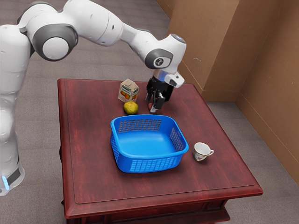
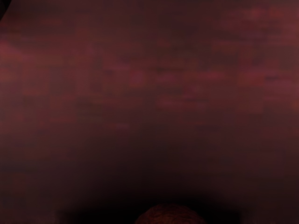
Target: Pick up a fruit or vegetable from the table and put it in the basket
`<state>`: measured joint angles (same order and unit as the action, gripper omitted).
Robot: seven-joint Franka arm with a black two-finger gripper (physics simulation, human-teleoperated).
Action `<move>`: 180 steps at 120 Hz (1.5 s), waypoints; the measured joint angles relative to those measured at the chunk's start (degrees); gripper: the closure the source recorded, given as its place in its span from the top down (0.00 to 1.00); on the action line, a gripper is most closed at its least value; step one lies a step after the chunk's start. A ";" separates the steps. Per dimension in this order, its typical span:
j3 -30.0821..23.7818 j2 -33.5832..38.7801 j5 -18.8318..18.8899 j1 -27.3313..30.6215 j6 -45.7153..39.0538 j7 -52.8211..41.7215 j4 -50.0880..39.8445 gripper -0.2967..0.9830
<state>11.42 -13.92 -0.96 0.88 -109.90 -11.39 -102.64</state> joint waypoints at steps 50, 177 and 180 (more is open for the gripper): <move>0.00 -0.01 0.29 -0.01 0.01 0.04 0.13 0.54; -0.63 0.16 2.58 -0.37 1.79 0.38 3.39 0.38; -0.68 0.32 2.79 -0.50 2.27 0.40 3.95 0.37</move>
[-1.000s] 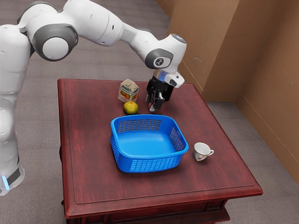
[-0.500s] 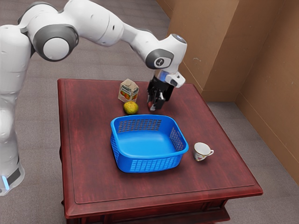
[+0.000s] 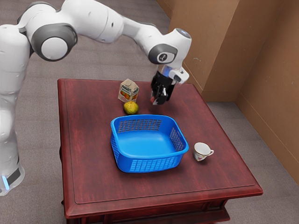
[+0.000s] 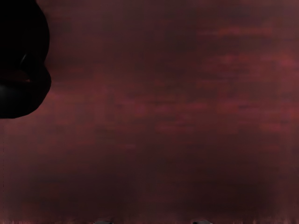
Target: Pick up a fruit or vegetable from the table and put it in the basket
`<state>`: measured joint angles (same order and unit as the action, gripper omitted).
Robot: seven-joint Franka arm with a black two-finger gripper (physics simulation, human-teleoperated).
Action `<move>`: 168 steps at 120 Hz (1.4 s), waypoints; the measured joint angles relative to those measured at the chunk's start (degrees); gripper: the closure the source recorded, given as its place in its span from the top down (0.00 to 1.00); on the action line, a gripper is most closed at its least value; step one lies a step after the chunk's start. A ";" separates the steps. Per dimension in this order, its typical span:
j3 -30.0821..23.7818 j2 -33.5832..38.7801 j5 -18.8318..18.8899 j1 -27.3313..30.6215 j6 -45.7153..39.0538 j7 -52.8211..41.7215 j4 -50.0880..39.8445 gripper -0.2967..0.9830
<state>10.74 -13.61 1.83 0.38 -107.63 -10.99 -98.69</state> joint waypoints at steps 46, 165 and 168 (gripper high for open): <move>-0.31 9.31 1.66 -10.63 14.09 0.90 5.00 0.37; -3.14 21.70 -1.57 -33.14 28.96 9.29 -7.46 0.37; -3.12 21.75 -1.48 -33.10 28.20 9.53 -7.75 0.37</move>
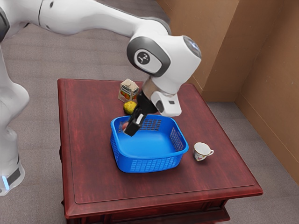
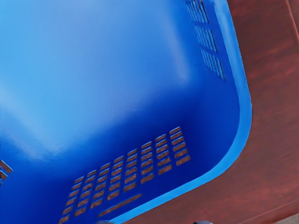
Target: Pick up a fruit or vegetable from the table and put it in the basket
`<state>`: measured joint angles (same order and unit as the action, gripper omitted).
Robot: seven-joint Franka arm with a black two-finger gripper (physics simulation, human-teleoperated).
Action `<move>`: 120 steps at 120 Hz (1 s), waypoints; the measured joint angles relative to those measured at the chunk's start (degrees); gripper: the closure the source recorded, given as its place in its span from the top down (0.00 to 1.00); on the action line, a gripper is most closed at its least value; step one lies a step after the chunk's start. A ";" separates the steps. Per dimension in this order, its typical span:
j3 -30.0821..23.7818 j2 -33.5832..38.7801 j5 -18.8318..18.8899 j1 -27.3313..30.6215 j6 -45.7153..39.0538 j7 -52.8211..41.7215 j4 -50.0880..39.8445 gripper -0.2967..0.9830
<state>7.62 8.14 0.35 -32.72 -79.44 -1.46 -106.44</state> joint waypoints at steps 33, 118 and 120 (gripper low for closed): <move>0.03 0.96 4.77 0.11 -9.69 2.13 -3.91 0.37; 1.34 2.38 4.99 0.41 -27.15 5.32 -14.07 0.59; 1.34 2.38 4.99 0.42 -27.16 5.36 -13.93 0.61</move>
<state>8.96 10.52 5.34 -32.30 -106.60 3.90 -120.37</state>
